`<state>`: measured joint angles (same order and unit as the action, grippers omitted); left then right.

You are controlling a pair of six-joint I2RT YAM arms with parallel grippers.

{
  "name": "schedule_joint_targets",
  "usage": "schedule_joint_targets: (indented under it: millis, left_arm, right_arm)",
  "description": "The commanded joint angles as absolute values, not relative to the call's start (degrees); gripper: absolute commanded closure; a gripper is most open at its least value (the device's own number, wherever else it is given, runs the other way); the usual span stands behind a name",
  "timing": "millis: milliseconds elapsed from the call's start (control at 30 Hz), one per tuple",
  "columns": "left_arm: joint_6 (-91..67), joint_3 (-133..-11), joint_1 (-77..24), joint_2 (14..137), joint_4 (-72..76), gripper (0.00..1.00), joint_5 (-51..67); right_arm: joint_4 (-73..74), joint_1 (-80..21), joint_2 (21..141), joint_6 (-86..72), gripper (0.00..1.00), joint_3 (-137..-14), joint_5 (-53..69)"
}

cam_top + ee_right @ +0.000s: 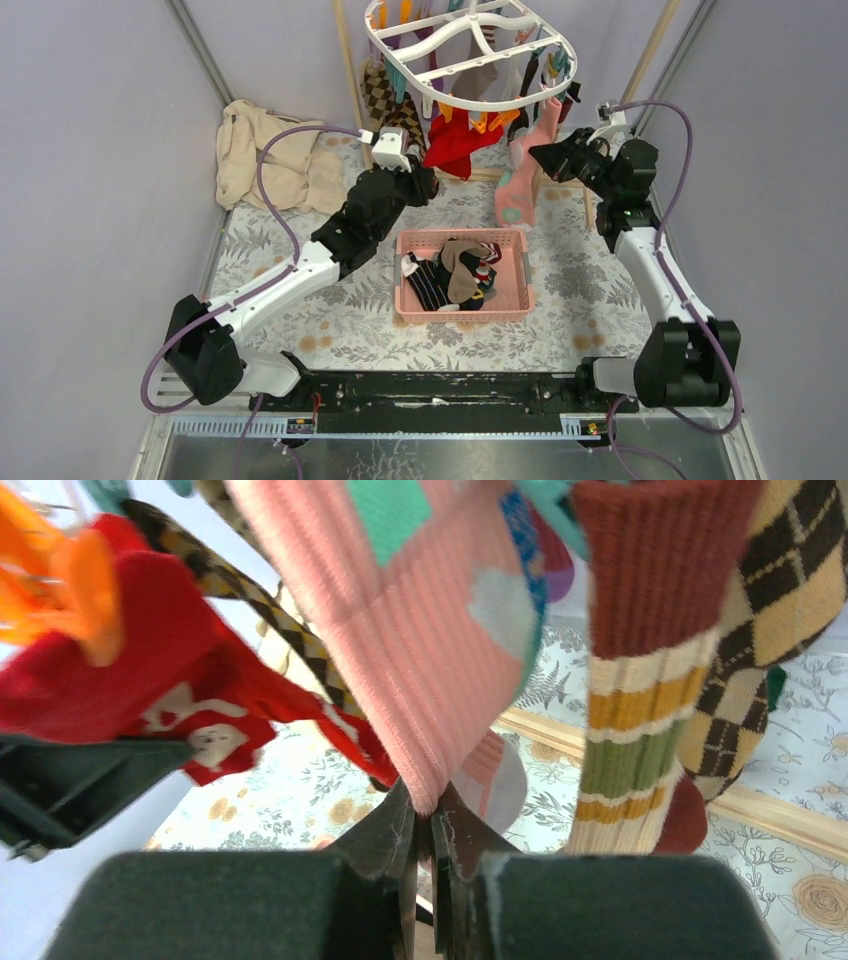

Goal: Remove the socks clipped to the hanger
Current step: Remove the sock from the hanger.

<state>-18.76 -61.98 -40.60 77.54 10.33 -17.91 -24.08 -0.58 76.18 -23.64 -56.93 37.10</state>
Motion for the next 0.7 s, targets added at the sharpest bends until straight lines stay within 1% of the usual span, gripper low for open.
schedule_joint_targets:
  millis: [0, 267, 433, 667]
  left_arm:
    - [-20.11, -63.63, -40.08, 78.04, 9.85, 0.62, -15.48]
    - [-24.08, -63.65, -40.54, 77.22, 7.66, 0.50, -9.09]
    - [-25.71, -61.36, -41.50, 73.56, 7.12, 0.46, -7.81]
    - [-27.39, -60.12, -42.37, 68.30, 4.56, 0.42, -6.12]
  right_arm:
    - [-16.88, -0.35, 69.09, -21.40, 0.92, -59.57, 36.79]
    - [-7.06, -2.83, 65.54, -20.51, 0.95, -63.84, 36.76]
    - [-1.38, -8.24, 67.09, -18.94, 0.95, -67.35, 35.20]
    - [1.49, -16.68, 69.87, -18.70, 0.95, -69.16, 33.18]
